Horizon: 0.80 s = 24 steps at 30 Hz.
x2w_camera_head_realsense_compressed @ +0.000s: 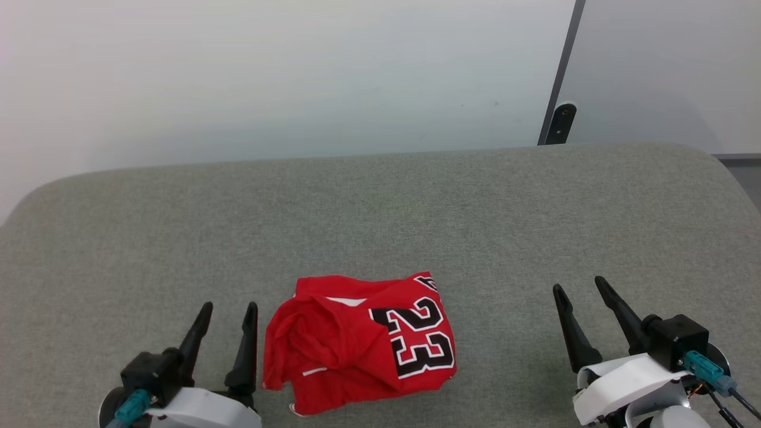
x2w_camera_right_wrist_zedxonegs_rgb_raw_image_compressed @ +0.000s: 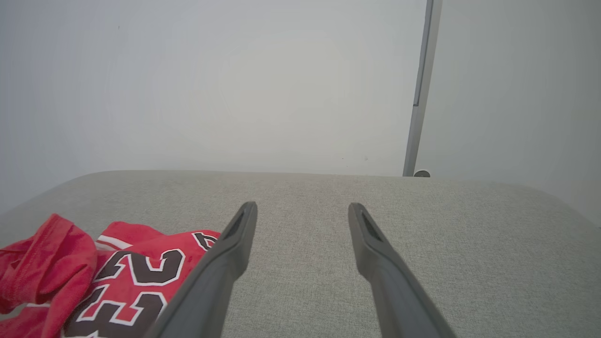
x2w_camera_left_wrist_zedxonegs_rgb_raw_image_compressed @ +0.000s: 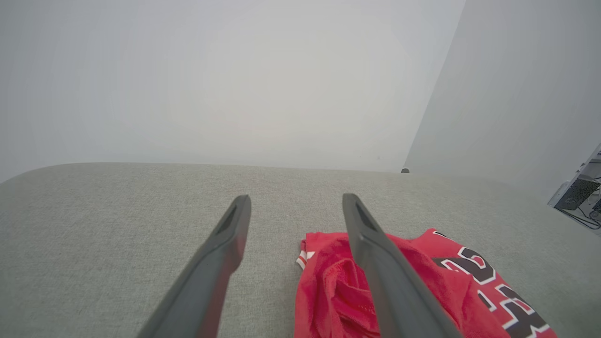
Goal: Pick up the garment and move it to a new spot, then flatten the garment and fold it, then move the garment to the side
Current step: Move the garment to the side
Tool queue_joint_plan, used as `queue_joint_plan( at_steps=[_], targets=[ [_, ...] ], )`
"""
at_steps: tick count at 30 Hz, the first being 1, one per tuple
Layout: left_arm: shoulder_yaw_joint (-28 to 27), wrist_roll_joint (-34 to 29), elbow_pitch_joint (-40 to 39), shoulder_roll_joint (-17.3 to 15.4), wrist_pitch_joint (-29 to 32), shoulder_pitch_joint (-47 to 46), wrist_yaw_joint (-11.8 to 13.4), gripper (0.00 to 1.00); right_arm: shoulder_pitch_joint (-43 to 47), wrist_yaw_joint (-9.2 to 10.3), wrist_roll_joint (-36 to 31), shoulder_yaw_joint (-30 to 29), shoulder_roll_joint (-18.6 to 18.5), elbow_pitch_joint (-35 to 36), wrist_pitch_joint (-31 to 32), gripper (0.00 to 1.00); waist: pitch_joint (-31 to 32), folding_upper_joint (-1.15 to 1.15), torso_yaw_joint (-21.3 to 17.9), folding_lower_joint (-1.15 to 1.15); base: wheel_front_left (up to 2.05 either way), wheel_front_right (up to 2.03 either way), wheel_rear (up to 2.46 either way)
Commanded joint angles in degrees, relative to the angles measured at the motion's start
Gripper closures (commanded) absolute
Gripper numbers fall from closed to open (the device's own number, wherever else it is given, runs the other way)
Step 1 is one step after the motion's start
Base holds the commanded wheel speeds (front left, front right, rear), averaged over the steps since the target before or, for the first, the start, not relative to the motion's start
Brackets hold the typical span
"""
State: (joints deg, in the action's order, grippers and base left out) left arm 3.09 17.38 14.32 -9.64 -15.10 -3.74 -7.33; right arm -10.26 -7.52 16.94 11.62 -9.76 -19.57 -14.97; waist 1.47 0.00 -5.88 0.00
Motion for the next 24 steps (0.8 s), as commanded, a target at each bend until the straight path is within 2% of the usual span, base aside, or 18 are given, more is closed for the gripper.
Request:
queue_joint_plan(
  at_steps=[1, 6, 11, 24],
  targets=[
    [-0.02, 0.05, 0.08, -0.14, -0.02, 0.23, -0.19, 0.0, 0.24, 0.07, -0.1, 0.05, -0.06, -0.04, -0.26, 0.0, -0.04, 0.0, 0.03, 0.0, 0.0, 0.0, 0.0],
    [-0.19, 0.36, 0.01, -0.49, -0.02, -0.27, -0.19, 0.0, 0.23, 0.07, 0.04, 0.77, -0.25, -0.56, -0.26, 0.0, -0.25, 0.0, 0.63, 0.0, 0.0, 0.0, 0.0],
    [-1.44, -0.04, -0.04, -0.8, -0.02, -1.03, -0.18, 0.0, -0.49, 0.07, -0.21, 2.45, -0.88, -3.04, 0.04, 0.0, -0.39, 0.0, 2.84, 0.0, 0.0, 0.0, 0.0],
    [-6.35, -0.68, -0.9, -1.03, 0.0, 0.51, 0.0, 0.0, -3.53, 0.07, 0.7, 7.86, -1.89, -6.58, 7.9, 0.0, 0.91, 0.0, 12.96, 0.0, 0.0, 0.0, 0.0]
  ],
)
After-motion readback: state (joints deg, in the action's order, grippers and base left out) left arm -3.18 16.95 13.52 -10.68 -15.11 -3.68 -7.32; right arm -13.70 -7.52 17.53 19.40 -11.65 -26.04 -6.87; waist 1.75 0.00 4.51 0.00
